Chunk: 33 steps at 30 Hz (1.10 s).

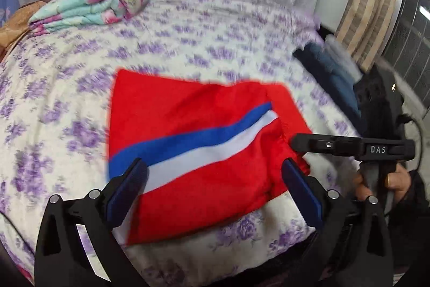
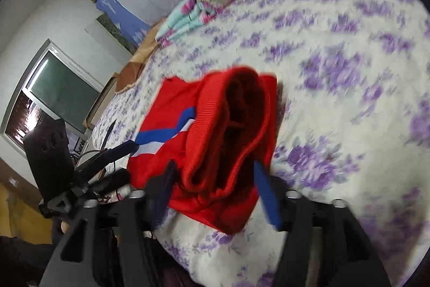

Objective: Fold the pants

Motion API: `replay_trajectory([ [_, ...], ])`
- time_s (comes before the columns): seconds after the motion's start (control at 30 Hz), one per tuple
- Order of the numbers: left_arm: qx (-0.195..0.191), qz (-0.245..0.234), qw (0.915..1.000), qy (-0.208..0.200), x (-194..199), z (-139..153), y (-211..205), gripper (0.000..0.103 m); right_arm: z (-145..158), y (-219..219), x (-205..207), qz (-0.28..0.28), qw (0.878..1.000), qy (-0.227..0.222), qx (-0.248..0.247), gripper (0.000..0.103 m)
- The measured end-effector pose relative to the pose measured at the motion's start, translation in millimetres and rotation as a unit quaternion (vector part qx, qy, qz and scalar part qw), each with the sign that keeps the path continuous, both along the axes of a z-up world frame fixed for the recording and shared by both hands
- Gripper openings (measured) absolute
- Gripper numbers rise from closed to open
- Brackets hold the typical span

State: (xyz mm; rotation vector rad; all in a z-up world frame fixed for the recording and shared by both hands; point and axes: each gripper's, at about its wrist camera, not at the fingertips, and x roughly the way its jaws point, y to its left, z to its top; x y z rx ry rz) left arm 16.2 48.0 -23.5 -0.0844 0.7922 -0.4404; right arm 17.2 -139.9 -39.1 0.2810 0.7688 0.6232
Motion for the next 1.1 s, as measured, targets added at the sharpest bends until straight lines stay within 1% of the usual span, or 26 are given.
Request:
replay_trajectory([
  [0.03, -0.022, 0.012, 0.9997, -0.007, -4, 8, 16, 0.098, 8, -7, -5, -0.005, 1.0, -0.02, 0.006, 0.096],
  [0.07, -0.039, 0.022, 0.999, -0.008, -5, 11, 29, 0.098, 14, -15, -9, -0.011, 0.999, -0.038, 0.014, 0.1],
  [0.1, -0.061, 0.035, 0.9975, -0.004, -5, 11, 45, 0.098, 16, -22, -11, -0.015, 0.998, -0.049, 0.021, 0.1],
  [0.13, -0.078, 0.053, 0.9955, 0.01, 0, 7, 61, 0.098, 14, -29, -10, -0.014, 0.999, -0.045, 0.027, 0.1],
  [0.17, -0.09, 0.068, 0.9933, 0.027, 5, 1, 71, 0.098, 10, -32, -6, -0.011, 0.999, -0.031, 0.037, 0.1],
  [0.2, -0.113, 0.078, 0.989, 0.056, 13, -9, 82, 0.098, 4, -35, -2, -0.004, 0.998, -0.009, 0.054, 0.1],
  [0.23, -0.158, 0.072, 0.98, 0.097, 24, -24, 92, 0.098, -7, -34, 6, 0.009, 0.996, 0.028, 0.081, 0.1],
  [0.27, -0.185, 0.06, 0.974, 0.116, 31, -33, 94, 0.098, -11, -31, 9, 0.015, 0.995, 0.043, 0.086, 0.1],
  [0.3, -0.198, 0.05, 0.9708, 0.125, 37, -38, 92, 0.098, -15, -23, 15, 0.021, 0.996, 0.051, 0.077, 0.1],
  [0.33, -0.199, 0.044, 0.9715, 0.122, 41, -39, 89, 0.098, -15, -17, 18, 0.022, 0.996, 0.047, 0.066, 0.1],
  [0.37, -0.201, 0.025, 0.9721, 0.118, 46, -37, 82, 0.098, -15, -9, 22, 0.025, 0.997, 0.047, 0.052, 0.1],
  [0.43, -0.203, -0.009, 0.9709, 0.127, 56, -37, 68, 0.098, -13, 4, 33, 0.025, 0.997, 0.066, 0.029, 0.1],
  [0.5, -0.169, -0.013, 0.9749, 0.144, 70, -44, 54, 0.098, -13, 12, 43, 0.012, 0.995, 0.094, 0.015, 0.1],
  [0.57, -0.146, -0.018, 0.9771, 0.154, 79, -48, 45, 0.098, -15, 15, 50, 0.004, 0.994, 0.111, 0.018, 0.1],
  [0.63, -0.134, -0.023, 0.9772, 0.163, 84, -47, 35, 0.098, -15, 21, 57, 0.018, 0.991, 0.127, 0.043, 0.1],
  [0.7, -0.136, -0.024, 0.9763, 0.167, 86, -48, 32, 0.098, -15, 25, 57, 0.037, 0.99, 0.13, 0.05, 0.085],
  [0.73, -0.14, -0.029, 0.9755, 0.167, 85, -47, 30, 0.098, -15, 31, 54, 0.047, 0.99, 0.127, 0.041, 0.081],
  [0.77, -0.15, -0.037, 0.9739, 0.166, 84, -46, 30, 0.098, -15, 32, 52, 0.041, 0.992, 0.118, 0.029, 0.073],
  [0.8, -0.16, -0.047, 0.972, 0.166, 83, -46, 30, 0.098, -17, 33, 53, 0.038, 0.992, 0.117, 0.023, 0.059],
  [0.83, -0.166, -0.053, 0.9706, 0.166, 81, -45, 31, 0.098, -21, 28, 52, 0.03, 0.992, 0.119, 0.02, 0.052],
  [0.87, -0.174, -0.059, 0.9687, 0.167, 80, -44, 31, 0.098, -23, 22, 54, 0.032, 0.991, 0.124, 0.036, 0.039],
  [0.9, -0.18, -0.062, 0.9673, 0.168, 79, -44, 32, 0.098, -26, 13, 52, 0.037, 0.988, 0.136, 0.059, 0.035],
  [0.93, -0.188, -0.065, 0.9653, 0.169, 78, -44, 32, 0.098, -26, 5, 51, 0.038, 0.985, 0.146, 0.087, 0.035],
  [0.97, -0.193, -0.07, 0.9634, 0.172, 79, -43, 31, 0.098, -24, 0, 50, 0.039, 0.984, 0.144, 0.099, 0.034],
  [1.03, -0.196, -0.077, 0.9609, 0.18, 81, -44, 26, 0.098, -15, -10, 38, 0.036, 0.986, 0.129, 0.103, 0.033],
  [1.1, -0.183, -0.078, 0.9628, 0.183, 85, -46, 19, 0.098, -4, -15, 32, 0.039, 0.989, 0.109, 0.092, 0.033],
])
